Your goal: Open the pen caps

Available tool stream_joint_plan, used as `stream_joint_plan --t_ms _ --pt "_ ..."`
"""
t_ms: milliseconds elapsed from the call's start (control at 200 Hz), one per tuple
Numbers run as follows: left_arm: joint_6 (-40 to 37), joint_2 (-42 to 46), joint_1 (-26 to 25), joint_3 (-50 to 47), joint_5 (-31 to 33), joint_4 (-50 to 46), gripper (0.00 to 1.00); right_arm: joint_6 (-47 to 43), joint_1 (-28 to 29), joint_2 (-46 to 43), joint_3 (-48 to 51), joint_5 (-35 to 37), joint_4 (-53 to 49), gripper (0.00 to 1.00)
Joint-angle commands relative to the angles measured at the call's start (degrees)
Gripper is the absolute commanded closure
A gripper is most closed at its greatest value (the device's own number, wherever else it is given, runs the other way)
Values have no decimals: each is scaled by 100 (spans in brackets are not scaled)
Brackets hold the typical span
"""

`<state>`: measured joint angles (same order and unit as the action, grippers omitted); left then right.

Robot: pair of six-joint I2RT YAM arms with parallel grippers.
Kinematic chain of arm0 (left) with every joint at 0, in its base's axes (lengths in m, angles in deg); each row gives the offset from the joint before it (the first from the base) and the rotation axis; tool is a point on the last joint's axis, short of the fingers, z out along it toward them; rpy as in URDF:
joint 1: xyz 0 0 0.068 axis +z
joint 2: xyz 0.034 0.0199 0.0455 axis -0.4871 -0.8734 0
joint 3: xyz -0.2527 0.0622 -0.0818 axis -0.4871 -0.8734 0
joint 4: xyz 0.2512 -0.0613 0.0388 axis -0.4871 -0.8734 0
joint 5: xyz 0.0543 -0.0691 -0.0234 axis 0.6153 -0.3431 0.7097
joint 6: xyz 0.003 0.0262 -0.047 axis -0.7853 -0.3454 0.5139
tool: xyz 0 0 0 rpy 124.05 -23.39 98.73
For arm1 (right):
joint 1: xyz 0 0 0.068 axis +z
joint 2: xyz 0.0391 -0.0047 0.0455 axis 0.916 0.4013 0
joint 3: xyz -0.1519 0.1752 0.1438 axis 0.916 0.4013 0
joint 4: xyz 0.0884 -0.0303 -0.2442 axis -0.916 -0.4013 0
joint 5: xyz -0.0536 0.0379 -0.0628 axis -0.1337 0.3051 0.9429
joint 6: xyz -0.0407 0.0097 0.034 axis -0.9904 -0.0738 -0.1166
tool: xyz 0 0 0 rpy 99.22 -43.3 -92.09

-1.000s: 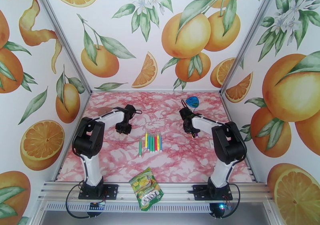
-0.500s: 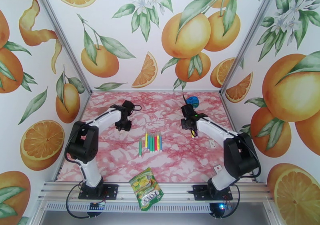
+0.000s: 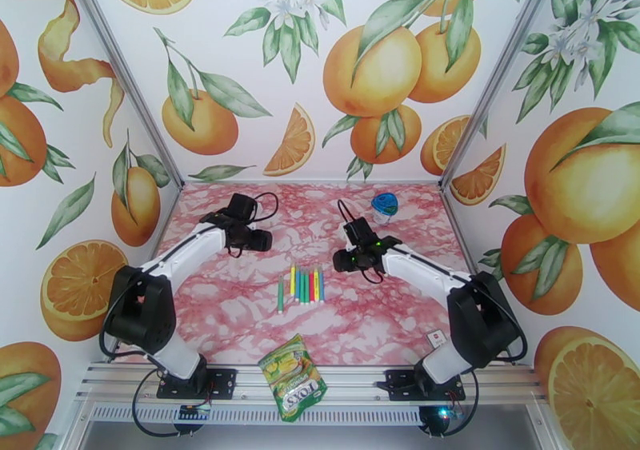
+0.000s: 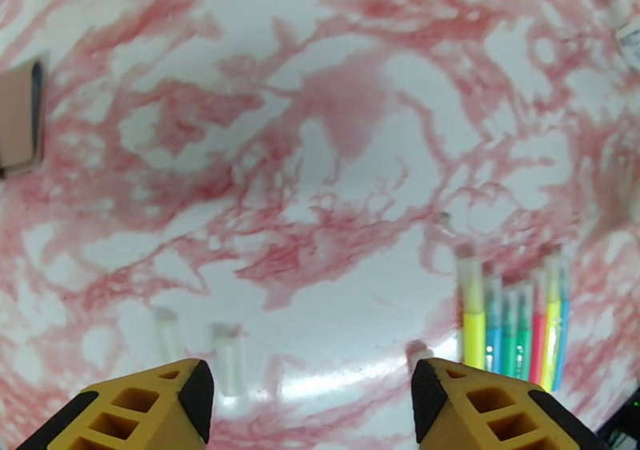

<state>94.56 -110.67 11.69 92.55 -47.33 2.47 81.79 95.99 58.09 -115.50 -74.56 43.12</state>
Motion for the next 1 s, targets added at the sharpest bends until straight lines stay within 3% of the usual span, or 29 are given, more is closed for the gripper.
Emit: stream_joint_plan --t_ms 0,290,520,991 --pt "167 366 101 -247 -654 818 27 206 56 -75 127 -538 381 51" --pt "381 614 291 -566 -1449 1655 26 485 269 336 181 -1017 679 51" --pt "596 884 365 -870 -1510 2127 25 622 368 647 90 -1085 725 52" --pt "586 1061 440 -1123 -1527 2185 24 746 669 1270 -168 -786 558 56"
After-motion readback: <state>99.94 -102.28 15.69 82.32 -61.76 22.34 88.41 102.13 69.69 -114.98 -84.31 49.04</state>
